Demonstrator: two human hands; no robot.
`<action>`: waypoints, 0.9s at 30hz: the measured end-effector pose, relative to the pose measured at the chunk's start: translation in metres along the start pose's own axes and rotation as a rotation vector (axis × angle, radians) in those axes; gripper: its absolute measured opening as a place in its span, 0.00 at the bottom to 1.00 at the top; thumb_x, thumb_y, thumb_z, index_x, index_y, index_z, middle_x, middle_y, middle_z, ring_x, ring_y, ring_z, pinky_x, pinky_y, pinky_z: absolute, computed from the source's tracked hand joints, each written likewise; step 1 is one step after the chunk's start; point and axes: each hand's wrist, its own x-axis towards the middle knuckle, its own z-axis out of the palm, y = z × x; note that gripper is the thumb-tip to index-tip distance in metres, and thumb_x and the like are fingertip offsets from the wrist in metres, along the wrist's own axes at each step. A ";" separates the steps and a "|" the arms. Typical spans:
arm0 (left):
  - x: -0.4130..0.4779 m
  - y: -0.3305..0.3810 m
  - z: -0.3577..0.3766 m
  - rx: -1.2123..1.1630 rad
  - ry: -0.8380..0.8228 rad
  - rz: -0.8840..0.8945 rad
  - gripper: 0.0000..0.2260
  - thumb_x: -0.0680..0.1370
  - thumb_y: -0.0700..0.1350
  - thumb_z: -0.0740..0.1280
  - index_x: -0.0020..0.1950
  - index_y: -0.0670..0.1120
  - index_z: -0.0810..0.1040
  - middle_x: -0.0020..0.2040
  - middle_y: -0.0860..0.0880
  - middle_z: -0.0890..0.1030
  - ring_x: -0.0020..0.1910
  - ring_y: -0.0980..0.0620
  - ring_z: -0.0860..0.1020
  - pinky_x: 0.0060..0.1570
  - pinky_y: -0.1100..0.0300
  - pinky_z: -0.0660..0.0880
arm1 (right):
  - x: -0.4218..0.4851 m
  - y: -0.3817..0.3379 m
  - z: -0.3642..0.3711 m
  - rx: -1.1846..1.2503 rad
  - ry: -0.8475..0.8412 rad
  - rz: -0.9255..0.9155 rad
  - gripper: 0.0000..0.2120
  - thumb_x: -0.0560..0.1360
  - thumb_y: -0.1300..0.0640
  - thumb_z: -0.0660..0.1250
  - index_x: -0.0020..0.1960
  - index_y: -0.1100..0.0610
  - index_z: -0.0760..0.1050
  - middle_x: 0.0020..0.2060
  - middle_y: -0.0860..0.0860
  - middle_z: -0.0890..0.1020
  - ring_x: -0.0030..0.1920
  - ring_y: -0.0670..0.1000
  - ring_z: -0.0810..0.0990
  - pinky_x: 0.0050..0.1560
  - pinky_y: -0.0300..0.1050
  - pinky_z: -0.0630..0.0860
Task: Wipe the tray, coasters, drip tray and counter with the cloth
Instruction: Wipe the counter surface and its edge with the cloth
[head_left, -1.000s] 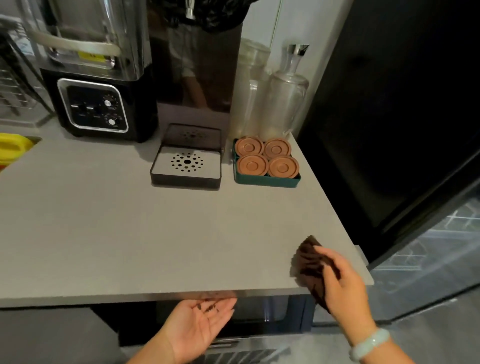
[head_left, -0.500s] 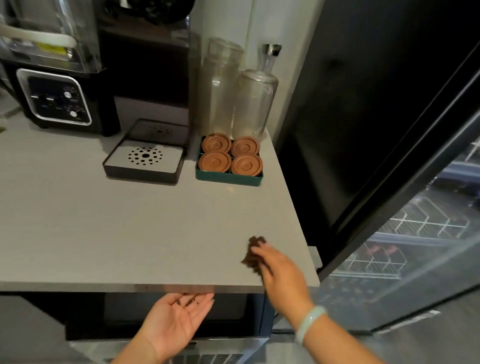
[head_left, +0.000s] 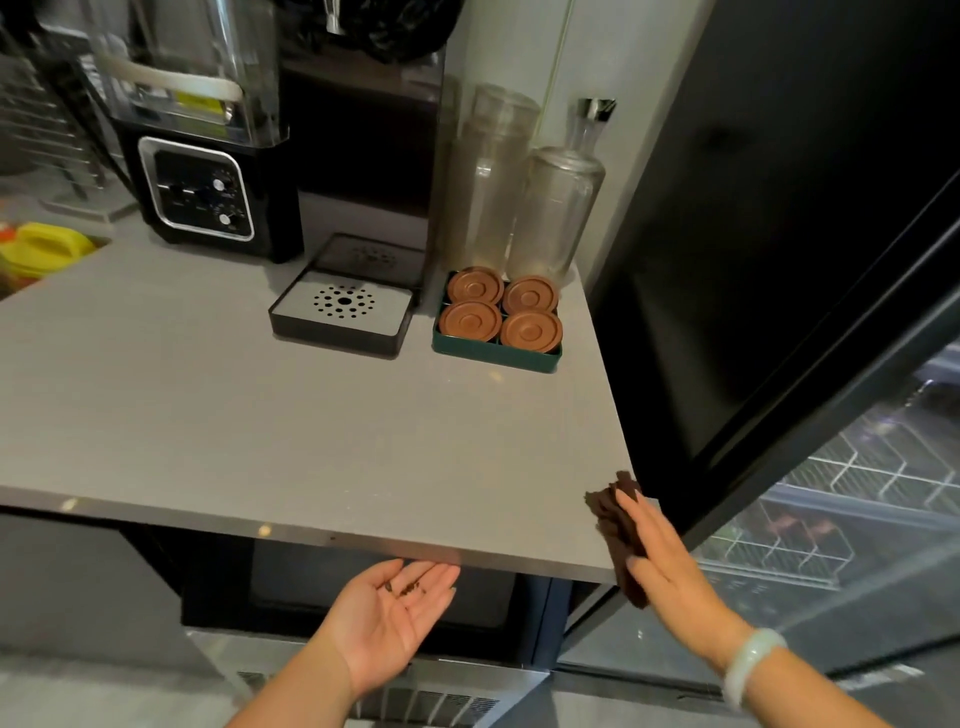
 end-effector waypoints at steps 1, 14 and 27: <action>0.000 0.000 0.001 0.000 -0.009 -0.002 0.17 0.82 0.44 0.55 0.58 0.31 0.74 0.51 0.31 0.82 0.43 0.33 0.84 0.55 0.40 0.77 | -0.003 0.006 -0.007 -0.102 -0.122 -0.047 0.35 0.77 0.64 0.58 0.75 0.42 0.44 0.76 0.43 0.44 0.75 0.41 0.44 0.74 0.42 0.45; -0.013 0.021 -0.015 -0.117 -0.002 0.108 0.15 0.82 0.43 0.56 0.60 0.33 0.72 0.56 0.33 0.77 0.55 0.35 0.76 0.54 0.40 0.76 | 0.009 -0.003 0.024 -0.556 -0.191 -0.383 0.45 0.75 0.58 0.68 0.76 0.42 0.38 0.76 0.39 0.41 0.75 0.40 0.46 0.72 0.32 0.47; -0.037 0.102 -0.076 -0.234 -0.052 0.225 0.17 0.82 0.44 0.56 0.46 0.34 0.79 0.50 0.35 0.83 0.56 0.38 0.78 0.46 0.38 0.78 | 0.071 -0.144 0.147 -0.452 -0.182 -0.534 0.38 0.78 0.49 0.63 0.73 0.44 0.36 0.77 0.49 0.49 0.76 0.48 0.53 0.72 0.36 0.46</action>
